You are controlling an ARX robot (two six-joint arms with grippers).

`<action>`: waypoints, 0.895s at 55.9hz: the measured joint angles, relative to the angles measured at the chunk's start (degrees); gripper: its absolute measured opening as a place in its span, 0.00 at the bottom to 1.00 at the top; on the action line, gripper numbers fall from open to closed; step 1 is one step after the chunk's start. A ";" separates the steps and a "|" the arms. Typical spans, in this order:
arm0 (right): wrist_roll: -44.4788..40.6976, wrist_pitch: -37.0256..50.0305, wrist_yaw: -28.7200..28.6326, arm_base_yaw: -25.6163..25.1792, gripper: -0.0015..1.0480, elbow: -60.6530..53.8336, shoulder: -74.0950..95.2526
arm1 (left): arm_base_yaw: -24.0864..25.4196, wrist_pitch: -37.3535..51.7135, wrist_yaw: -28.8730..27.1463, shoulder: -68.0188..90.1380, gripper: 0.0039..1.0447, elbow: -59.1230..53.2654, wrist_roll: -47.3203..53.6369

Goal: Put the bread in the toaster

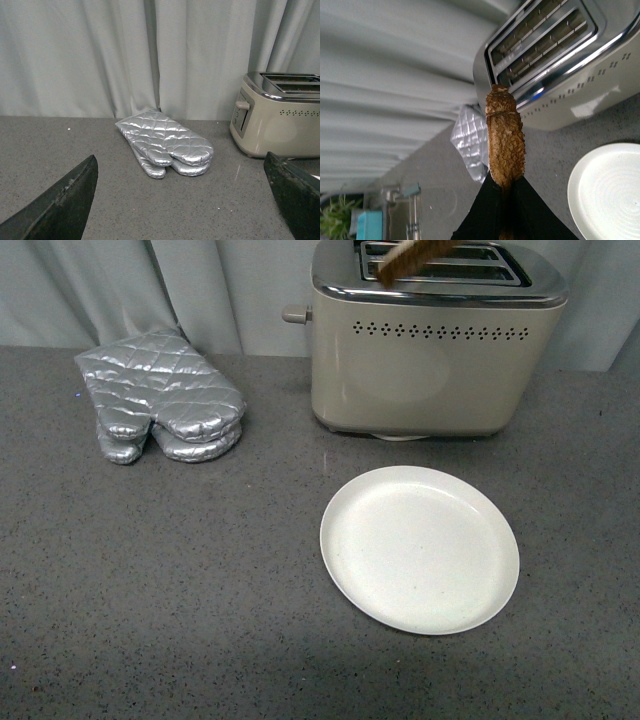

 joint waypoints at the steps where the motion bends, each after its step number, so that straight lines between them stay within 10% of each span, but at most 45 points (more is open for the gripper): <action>1: 0.72 -0.22 1.25 0.39 0.01 0.85 0.00 | 0.00 0.00 0.02 0.00 0.94 0.00 0.00; 19: 17.27 -10.23 21.84 5.31 0.01 17.11 9.20 | 0.00 0.00 0.02 0.00 0.94 0.00 0.00; 50: 37.42 -21.24 28.81 9.18 0.01 30.91 22.49 | 0.00 0.00 0.02 0.00 0.94 0.00 0.00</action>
